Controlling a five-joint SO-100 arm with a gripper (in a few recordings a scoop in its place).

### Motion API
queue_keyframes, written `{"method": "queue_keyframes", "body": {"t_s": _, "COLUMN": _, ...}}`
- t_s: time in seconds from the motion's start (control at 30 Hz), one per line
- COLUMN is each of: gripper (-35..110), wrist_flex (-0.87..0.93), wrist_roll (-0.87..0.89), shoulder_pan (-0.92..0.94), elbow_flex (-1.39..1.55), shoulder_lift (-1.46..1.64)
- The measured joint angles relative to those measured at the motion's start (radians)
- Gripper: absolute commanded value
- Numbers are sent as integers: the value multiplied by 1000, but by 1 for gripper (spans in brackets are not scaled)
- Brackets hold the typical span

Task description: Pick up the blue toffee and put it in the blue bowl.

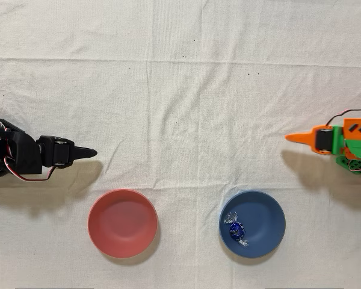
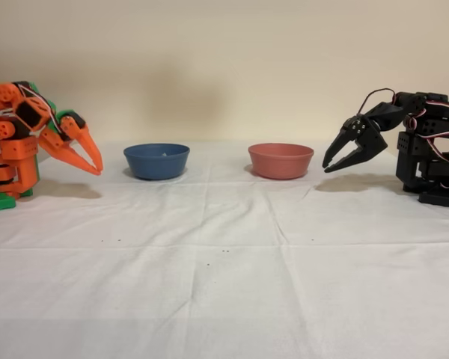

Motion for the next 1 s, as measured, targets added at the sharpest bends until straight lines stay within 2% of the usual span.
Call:
{"method": "queue_keyframes", "body": {"t_s": 0.27, "gripper": 0, "wrist_flex": -31, "wrist_roll": 80, "shoulder_pan": -64, "elbow_flex": 34, "shoulder_lift": -2}}
{"method": "queue_keyframes", "body": {"t_s": 0.5, "gripper": 0, "wrist_flex": 97, "wrist_roll": 143, "shoulder_pan": -72, "elbow_flex": 34, "shoulder_lift": 2}}
{"method": "queue_keyframes", "body": {"t_s": 1.0, "gripper": 0, "wrist_flex": 110, "wrist_roll": 121, "shoulder_pan": -49, "elbow_flex": 34, "shoulder_lift": 9}}
